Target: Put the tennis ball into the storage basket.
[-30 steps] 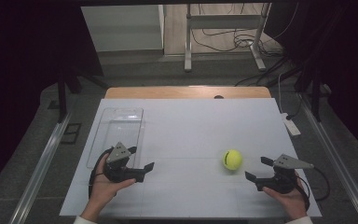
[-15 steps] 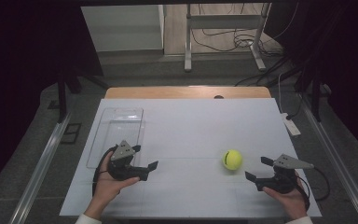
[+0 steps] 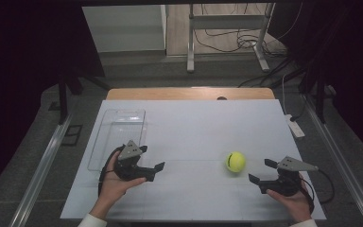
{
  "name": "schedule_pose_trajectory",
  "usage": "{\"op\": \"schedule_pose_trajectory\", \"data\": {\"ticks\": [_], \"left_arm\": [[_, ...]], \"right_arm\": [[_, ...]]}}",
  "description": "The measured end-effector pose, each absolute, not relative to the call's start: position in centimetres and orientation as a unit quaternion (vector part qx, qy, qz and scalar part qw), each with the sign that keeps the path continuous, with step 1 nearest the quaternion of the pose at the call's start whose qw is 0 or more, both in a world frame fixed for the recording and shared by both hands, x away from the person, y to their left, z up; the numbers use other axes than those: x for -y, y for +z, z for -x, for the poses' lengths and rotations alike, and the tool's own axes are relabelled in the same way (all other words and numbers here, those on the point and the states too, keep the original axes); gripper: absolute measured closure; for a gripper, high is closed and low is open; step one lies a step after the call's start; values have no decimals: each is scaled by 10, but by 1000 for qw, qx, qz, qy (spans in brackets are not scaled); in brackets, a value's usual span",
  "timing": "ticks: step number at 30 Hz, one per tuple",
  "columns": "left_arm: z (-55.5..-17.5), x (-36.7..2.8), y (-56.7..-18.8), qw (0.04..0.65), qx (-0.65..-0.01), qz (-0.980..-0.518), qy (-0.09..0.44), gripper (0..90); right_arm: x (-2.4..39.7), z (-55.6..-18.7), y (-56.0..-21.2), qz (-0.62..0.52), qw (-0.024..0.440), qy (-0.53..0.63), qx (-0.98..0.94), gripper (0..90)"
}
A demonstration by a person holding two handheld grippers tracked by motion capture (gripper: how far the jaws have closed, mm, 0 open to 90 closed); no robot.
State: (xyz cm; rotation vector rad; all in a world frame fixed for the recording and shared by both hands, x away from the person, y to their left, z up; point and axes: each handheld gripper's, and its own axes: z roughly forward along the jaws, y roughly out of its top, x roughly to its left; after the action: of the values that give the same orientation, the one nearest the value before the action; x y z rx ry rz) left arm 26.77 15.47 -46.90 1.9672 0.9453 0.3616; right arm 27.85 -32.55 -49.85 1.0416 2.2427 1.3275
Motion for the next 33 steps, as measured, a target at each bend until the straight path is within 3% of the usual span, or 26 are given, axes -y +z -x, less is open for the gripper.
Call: {"op": "schedule_pose_trajectory", "data": {"ticks": [33], "left_arm": [[-284, -124, -464, 439, -365, -811, 126, 108]], "right_arm": [[325, -279, -500, -365, 165, 465, -790, 87]]}}
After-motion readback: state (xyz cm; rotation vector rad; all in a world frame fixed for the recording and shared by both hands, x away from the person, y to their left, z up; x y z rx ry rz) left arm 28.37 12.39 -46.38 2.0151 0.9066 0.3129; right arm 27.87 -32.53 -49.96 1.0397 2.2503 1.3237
